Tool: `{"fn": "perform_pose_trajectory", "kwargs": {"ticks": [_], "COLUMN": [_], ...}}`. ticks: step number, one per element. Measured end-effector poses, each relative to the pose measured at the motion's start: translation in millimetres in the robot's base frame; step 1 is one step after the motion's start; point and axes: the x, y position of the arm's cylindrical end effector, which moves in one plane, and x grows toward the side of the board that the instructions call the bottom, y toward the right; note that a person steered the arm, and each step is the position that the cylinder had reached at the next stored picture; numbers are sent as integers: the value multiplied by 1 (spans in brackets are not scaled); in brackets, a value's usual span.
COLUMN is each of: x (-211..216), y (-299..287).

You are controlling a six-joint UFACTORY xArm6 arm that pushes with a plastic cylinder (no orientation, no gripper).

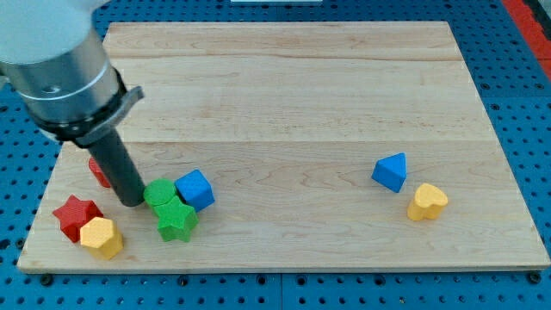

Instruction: Move the green blocks and cube to the center of the board

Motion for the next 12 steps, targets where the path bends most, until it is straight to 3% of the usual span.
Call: {"fn": "perform_pose_trajectory", "kwargs": {"ticks": [1,3,4,6,8,9,11,12], "x": [1,18,46,54,72,41,84,74], "y": [16,-43,-32,-4,98,98,119,68]}}
